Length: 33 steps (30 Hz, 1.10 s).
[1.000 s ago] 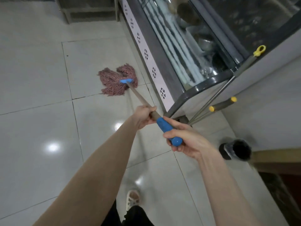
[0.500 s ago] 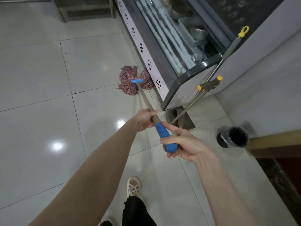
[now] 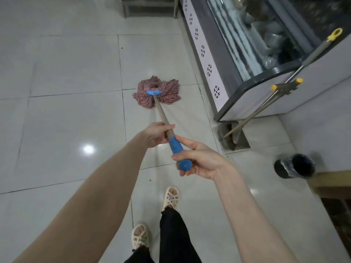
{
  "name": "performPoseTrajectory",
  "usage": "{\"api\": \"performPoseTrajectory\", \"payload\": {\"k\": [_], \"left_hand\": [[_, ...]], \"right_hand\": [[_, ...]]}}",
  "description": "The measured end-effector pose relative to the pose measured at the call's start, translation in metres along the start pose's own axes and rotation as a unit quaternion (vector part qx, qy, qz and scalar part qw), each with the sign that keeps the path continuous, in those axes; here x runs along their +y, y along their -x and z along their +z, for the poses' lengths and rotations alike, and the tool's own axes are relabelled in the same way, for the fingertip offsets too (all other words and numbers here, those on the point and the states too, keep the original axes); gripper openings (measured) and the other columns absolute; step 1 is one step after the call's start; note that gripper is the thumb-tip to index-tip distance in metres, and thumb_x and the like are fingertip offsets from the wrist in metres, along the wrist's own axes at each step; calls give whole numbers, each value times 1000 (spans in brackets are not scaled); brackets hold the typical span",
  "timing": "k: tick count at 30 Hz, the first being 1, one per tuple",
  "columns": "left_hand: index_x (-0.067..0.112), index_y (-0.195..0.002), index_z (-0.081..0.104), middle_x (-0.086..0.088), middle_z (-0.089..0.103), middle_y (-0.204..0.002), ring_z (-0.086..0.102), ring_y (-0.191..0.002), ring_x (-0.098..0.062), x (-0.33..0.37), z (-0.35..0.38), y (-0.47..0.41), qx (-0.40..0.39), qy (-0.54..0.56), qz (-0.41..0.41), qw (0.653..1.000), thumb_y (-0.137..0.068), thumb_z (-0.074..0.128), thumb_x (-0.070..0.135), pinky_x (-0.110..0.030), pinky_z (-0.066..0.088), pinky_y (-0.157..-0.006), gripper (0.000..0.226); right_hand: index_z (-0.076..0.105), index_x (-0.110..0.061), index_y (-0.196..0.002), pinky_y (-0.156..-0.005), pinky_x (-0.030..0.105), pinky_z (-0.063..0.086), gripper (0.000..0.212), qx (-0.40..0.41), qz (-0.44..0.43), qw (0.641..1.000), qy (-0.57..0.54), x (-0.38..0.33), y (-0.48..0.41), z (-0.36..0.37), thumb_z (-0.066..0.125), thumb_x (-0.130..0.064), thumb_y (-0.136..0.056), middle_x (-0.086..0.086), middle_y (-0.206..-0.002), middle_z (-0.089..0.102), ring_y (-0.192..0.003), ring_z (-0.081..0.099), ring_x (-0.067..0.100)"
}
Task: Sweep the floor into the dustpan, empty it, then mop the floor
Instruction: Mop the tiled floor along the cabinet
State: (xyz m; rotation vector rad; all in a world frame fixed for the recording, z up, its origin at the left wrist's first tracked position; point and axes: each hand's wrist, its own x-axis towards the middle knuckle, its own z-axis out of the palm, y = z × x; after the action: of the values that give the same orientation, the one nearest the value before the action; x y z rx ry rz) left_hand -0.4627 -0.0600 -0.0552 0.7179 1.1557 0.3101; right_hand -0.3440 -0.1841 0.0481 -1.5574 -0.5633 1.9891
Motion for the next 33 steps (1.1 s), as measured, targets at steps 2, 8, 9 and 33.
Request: {"api": "performPoseTrajectory", "payload": {"k": [2,8,9,33], "left_hand": [[0,-102,53,-14,57,-86,61,-64,-17,-13,-30,22,17,-1,4,1000,-91,63,20,-19,53,-51,25],[2,-95,53,-9,55,-77,62,-51,-11,-60,-119,100,80,32,-7,996,-93,60,18,-19,52,-48,17],[3,-91,53,-9,54,-76,62,-48,-11,-68,-132,113,92,35,-7,995,-93,60,18,-20,52,-48,17],[1,-80,51,-11,51,-69,61,-48,-15,-208,11,201,66,78,14,995,-91,60,5,-28,56,-47,15]], "right_hand": [[30,-23,-149,-41,22,48,82,-20,2,1000,13,10,-2,29,68,1,-81,7,-61,67,-46,60,22],[32,-24,-149,-42,21,47,80,-79,18,995,54,53,-6,123,68,0,-81,8,-73,66,-48,60,21],[33,-24,-148,-42,21,47,80,-86,20,994,59,61,-5,137,68,0,-81,9,-79,64,-48,60,20],[53,-21,-134,-41,16,41,55,56,-15,998,-28,205,174,89,63,-2,-83,2,-90,60,-52,54,11]]}}
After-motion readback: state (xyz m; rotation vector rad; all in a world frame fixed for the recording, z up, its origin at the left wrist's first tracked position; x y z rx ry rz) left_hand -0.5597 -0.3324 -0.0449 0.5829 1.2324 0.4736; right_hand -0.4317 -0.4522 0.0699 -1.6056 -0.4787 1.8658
